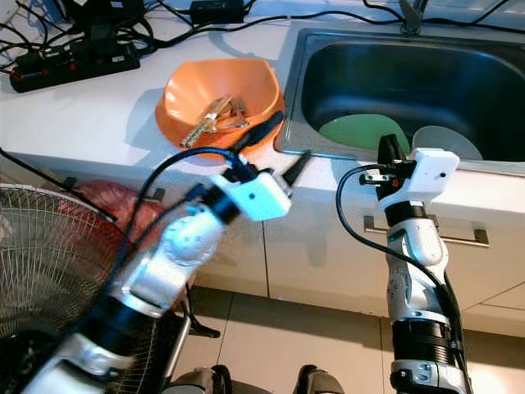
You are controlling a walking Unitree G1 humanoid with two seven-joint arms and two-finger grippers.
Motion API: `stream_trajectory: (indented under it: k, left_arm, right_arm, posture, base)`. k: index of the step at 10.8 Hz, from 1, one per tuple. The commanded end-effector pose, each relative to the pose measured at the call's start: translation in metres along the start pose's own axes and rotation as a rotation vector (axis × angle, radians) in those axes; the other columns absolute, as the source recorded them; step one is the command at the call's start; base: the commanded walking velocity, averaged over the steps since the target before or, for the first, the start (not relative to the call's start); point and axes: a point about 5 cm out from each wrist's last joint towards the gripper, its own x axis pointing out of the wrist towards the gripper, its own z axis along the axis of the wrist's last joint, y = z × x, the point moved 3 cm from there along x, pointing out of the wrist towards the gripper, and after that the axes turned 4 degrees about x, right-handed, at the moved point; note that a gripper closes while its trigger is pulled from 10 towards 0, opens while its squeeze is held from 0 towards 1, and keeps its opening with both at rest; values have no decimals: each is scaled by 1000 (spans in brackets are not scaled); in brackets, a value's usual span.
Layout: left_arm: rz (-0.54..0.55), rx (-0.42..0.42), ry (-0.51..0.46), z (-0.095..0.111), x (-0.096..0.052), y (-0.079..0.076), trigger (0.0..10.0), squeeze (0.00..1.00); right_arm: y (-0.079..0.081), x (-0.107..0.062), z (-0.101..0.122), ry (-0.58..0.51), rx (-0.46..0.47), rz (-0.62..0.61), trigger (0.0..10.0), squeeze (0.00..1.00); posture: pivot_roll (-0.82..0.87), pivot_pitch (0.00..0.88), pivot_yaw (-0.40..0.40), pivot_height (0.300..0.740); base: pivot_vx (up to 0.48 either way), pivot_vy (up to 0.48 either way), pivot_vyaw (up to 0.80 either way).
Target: Kitchen organization
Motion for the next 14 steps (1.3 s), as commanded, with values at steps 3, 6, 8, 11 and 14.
stream_trajectory:
  k: [3,6,8,11,14]
  left_arm:
    - [-7,97,49,-2,-7,-2,10000,0]
    - [55,158,163,-22,-16,14,10000,0]
    - [63,198,200,-31,-18,19,10000,0]
    - [69,209,209,-31,-17,19,10000,0]
    - [61,206,246,-40,-12,14,10000,0]
  right_arm:
    - [-2,-11,-25,97,36,-18,10000,0]
    - [-1,-10,-25,98,39,-13,10000,0]
    - [-1,-10,-24,96,37,-12,10000,0]
    - [0,-10,-25,100,38,-10,10000,0]
    - [1,-9,-25,100,39,-9,10000,0]
  posture:
    - [37,165,61,740]
    - [40,159,62,740]
    - [39,153,62,740]
    - [40,164,59,740]
    - [37,169,57,740]
  base:
    - [0,0,0]
    - [0,0,0]
    - [0,0,0]
    - [0,0,0]
    - [0,0,0]
